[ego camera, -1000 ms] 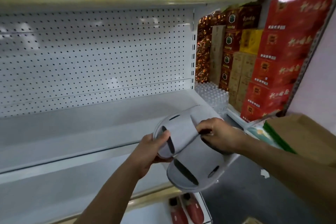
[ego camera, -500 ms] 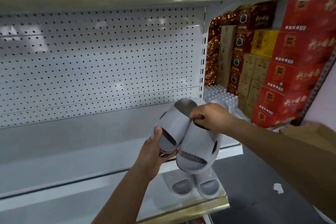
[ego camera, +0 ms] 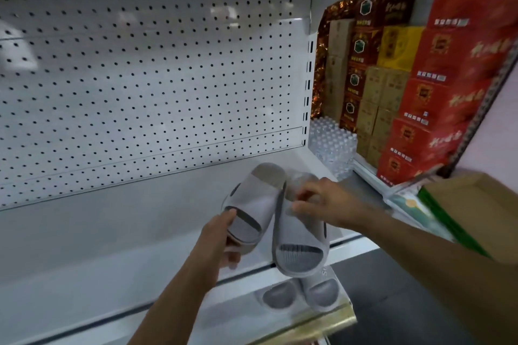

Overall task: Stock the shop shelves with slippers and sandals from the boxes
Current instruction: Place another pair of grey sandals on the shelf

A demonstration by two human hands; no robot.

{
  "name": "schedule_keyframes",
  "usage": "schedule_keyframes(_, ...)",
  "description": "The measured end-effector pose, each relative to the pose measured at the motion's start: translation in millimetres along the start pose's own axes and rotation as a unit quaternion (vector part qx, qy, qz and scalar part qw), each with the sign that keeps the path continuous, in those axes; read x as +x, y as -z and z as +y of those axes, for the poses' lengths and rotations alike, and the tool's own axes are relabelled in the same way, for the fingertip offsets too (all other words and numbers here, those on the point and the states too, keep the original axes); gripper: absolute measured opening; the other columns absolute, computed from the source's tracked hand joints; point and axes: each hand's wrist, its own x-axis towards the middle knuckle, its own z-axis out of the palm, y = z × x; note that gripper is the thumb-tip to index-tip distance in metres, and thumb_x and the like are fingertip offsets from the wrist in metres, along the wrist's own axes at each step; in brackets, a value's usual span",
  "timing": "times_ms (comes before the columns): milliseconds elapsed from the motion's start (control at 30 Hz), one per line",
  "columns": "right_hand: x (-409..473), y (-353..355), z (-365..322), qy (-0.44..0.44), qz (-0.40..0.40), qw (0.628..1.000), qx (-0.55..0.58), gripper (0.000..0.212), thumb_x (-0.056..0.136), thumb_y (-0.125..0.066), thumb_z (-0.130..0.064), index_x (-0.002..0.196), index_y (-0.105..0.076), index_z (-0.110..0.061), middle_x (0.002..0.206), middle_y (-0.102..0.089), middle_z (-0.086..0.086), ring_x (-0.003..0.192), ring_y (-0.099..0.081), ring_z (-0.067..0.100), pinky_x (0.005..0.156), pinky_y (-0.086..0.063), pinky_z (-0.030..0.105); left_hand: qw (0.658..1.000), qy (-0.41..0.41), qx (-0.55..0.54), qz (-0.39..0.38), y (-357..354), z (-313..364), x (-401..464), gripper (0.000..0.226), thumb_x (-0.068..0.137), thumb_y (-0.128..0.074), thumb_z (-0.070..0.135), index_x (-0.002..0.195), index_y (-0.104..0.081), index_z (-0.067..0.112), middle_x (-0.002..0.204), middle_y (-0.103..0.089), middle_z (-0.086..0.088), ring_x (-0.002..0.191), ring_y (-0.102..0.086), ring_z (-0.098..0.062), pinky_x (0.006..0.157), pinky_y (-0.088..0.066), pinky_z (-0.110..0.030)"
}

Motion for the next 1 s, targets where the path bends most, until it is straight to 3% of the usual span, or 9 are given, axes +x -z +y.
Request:
schedule_keyframes(100,-0.3,-4.9,10.6,-0.002,-0.029,0.998,0.062,0.018,0.071,-0.078,-0.044,0.072,-0.068,-0.029,0.078,-0.067,-0.009,0.072,-0.059,0.003,0.07,-0.049,0.026,0.995,-0.02,0.097,0.023,9.8,0.3,10.1,0.019,0.096,-0.049,0.024,0.099,-0.054,0.005,0.071,-0.051,-0.012,0.053,-0.042,-0.02,0.045,-0.034,-0.029)
schedule_keyframes(200,8.7,3.8,18.1,0.027,-0.056,0.997,0.049,0.009,0.074,-0.069,-0.043,0.069,-0.065,-0.037,0.072,-0.066,-0.014,0.067,-0.057,0.0,0.066,-0.045,0.022,0.986,-0.047,0.159,0.028,11.5,3.8,15.7,0.017,0.094,-0.049,0.011,0.109,-0.055,0.008,0.073,-0.054,-0.008,0.055,-0.043,-0.017,0.044,-0.033,-0.026)
schedule_keyframes(333,22.2,36.0,26.3,0.026,-0.105,0.994,-0.005,0.008,0.078,-0.06,-0.029,0.071,-0.063,-0.031,0.076,-0.064,-0.01,0.072,-0.056,0.005,0.071,-0.044,0.03,0.98,-0.05,0.193,0.027,10.5,8.0,15.5,0.027,0.092,-0.052,0.007,0.117,-0.05,0.015,0.079,-0.058,-0.007,0.058,-0.048,-0.016,0.044,-0.036,-0.024)
schedule_keyframes(433,32.2,56.1,35.8,0.014,-0.143,0.989,-0.043,0.014,0.086,-0.062,-0.013,0.074,-0.061,-0.021,0.081,-0.063,0.003,0.074,-0.052,0.009,0.074,-0.043,0.032,0.982,-0.035,0.183,0.025,9.8,5.1,17.9,0.024,0.092,-0.052,0.009,0.116,-0.056,0.011,0.067,-0.058,-0.007,0.054,-0.047,-0.019,0.047,-0.036,-0.026)
schedule_keyframes(500,36.9,61.3,41.8,0.001,-0.158,0.984,-0.083,0.023,0.089,-0.06,-0.01,0.072,-0.056,-0.025,0.08,-0.06,0.001,0.076,-0.05,0.011,0.073,-0.041,0.028,0.987,-0.025,0.161,0.011,4.7,3.4,17.7,0.026,0.091,-0.052,0.005,0.117,-0.058,0.006,0.059,-0.059,-0.011,0.049,-0.049,-0.022,0.048,-0.042,-0.031)
schedule_keyframes(600,39.1,54.4,54.5,-0.023,-0.146,0.982,-0.118,0.024,0.09,-0.059,-0.011,0.074,-0.055,-0.029,0.081,-0.054,-0.012,0.085,-0.053,0.015,0.079,-0.043,0.03,0.993,-0.005,0.118,-0.012,-10.8,3.0,14.5,0.038,0.09,-0.057,0.001,0.125,-0.043,0.004,0.066,-0.062,-0.018,0.05,-0.057,-0.024,0.054,-0.055,-0.035)
schedule_keyframes(700,40.1,48.4,59.7,-0.026,-0.103,0.986,-0.125,0.008,0.09,-0.06,-0.011,0.089,-0.063,-0.019,0.094,-0.057,0.0,0.095,-0.055,0.022,0.087,-0.045,0.034,0.997,0.009,0.078,-0.019,-29.5,2.1,17.6,0.053,0.089,-0.06,-0.001,0.133,-0.032,0.011,0.076,-0.063,-0.02,0.055,-0.061,-0.022,0.06,-0.059,-0.037)
schedule_keyframes(900,37.8,42.5,55.1,-0.04,-0.049,0.994,-0.087,0.009,0.091,-0.059,-0.013,0.098,-0.066,-0.014,0.101,-0.052,0.003,0.094,-0.052,0.02,0.084,-0.042,0.029,0.999,0.014,0.041,-0.021,-64.7,10.2,17.3,0.042,0.091,-0.06,-0.002,0.118,-0.031,0.011,0.112,-0.058,-0.032,0.078,-0.065,-0.028,0.051,-0.058,-0.028)
schedule_keyframes(1000,33.7,39.5,53.5,-0.052,-0.023,0.995,-0.081,0.012,0.092,-0.06,-0.015,0.102,-0.067,-0.014,0.108,-0.054,0.007,0.098,-0.054,0.022,0.083,-0.043,0.029,0.998,0.008,0.059,-0.032,-72.9,7.2,16.1,0.04,0.09,-0.063,0.001,0.113,-0.032,0.011,0.112,-0.057,-0.032,0.075,-0.065,-0.028,0.052,-0.059,-0.029)
